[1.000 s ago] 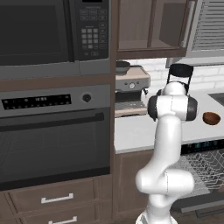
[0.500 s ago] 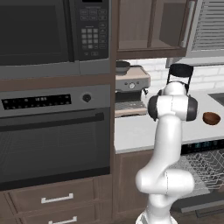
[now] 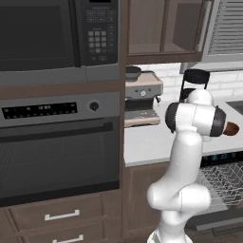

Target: Pick up the cup and bowl from the counter, place them in the dishwasher, and close the dishwasher door.

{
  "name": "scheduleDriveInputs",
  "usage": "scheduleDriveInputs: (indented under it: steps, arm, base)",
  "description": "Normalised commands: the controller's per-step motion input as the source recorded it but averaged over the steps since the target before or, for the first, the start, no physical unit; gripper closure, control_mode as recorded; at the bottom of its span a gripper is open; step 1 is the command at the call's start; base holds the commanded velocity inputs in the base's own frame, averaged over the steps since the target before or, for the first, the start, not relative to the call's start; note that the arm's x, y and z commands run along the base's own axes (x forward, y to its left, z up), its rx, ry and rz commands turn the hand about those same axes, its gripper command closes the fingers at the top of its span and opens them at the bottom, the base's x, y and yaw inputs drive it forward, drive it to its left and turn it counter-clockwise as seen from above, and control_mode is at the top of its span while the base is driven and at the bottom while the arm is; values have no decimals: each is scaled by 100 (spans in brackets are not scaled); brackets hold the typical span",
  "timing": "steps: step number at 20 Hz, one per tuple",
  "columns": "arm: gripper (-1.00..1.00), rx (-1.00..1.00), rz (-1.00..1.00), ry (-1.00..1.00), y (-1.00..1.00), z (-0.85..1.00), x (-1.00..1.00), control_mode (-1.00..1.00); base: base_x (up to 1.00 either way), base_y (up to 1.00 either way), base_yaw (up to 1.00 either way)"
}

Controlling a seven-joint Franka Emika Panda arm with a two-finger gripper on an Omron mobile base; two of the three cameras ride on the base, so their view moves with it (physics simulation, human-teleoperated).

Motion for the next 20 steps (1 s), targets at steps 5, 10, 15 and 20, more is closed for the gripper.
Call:
scheduleDriveInputs:
  steps: [5, 10, 15, 20]
  arm:
    - [100, 1, -18, -9, 0, 1, -100, -100]
    - [100, 9, -8, -12, 0, -9, -100, -100]
    - [100, 11, 13, -24, -7, -38, -100, -100]
    - [100, 0, 36, -22, -23, -60, -91, -100]
  base:
    - [0, 0, 0]
    - [0, 0, 0]
    - [0, 0, 0]
    - [0, 0, 0]
